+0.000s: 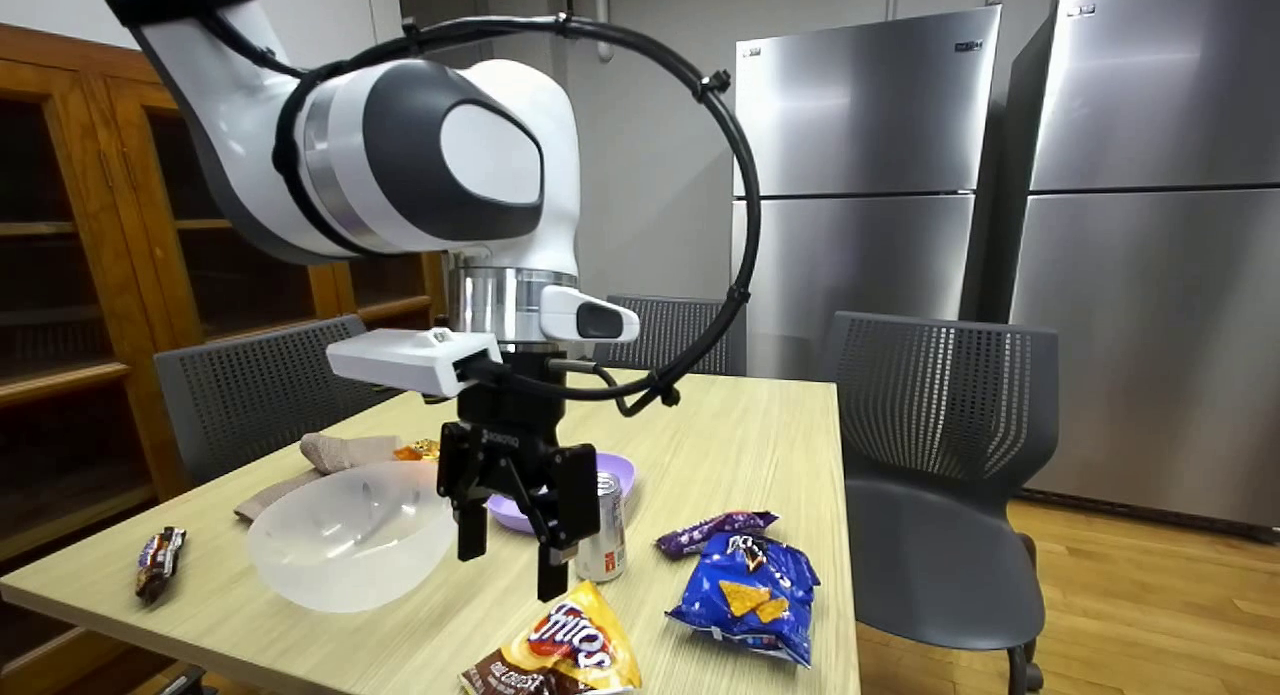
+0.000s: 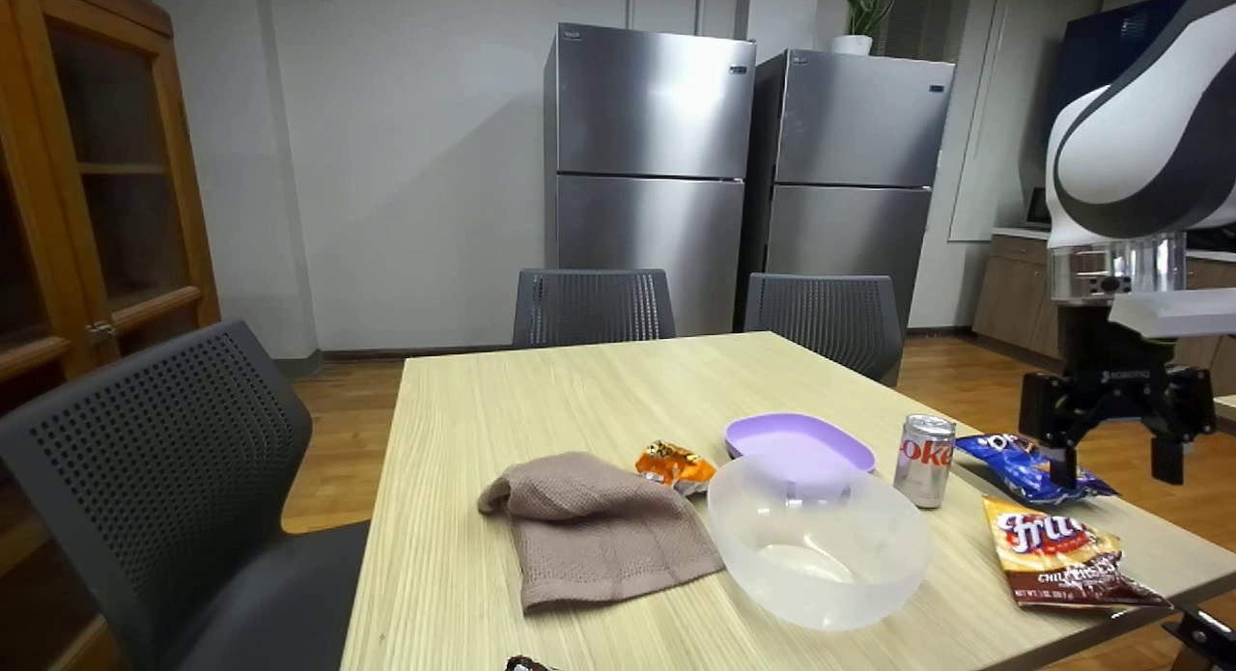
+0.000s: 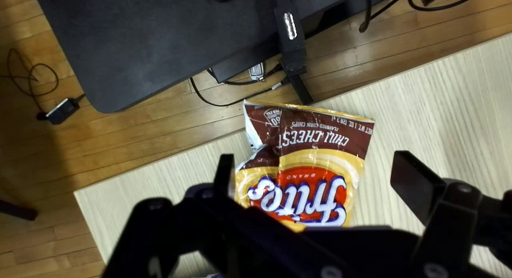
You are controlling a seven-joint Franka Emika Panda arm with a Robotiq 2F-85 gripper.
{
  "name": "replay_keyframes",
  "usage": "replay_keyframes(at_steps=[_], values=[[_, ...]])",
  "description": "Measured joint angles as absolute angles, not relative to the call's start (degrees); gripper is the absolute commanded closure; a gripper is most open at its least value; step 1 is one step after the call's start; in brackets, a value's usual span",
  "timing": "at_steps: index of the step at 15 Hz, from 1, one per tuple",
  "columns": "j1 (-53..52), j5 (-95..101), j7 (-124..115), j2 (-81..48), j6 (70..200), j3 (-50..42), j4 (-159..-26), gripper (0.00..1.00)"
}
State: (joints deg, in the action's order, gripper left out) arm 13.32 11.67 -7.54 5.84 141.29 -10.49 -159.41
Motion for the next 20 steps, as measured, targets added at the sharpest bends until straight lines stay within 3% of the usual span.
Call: replay_keyframes(at_steps=[16,20], values=[[13.3,12.0,-8.8,4.2,142.2,-10.6,-159.3,0.0],[13.7,12.7,-9.0,2.0,149.7,-12.3,-159.3,0.0]])
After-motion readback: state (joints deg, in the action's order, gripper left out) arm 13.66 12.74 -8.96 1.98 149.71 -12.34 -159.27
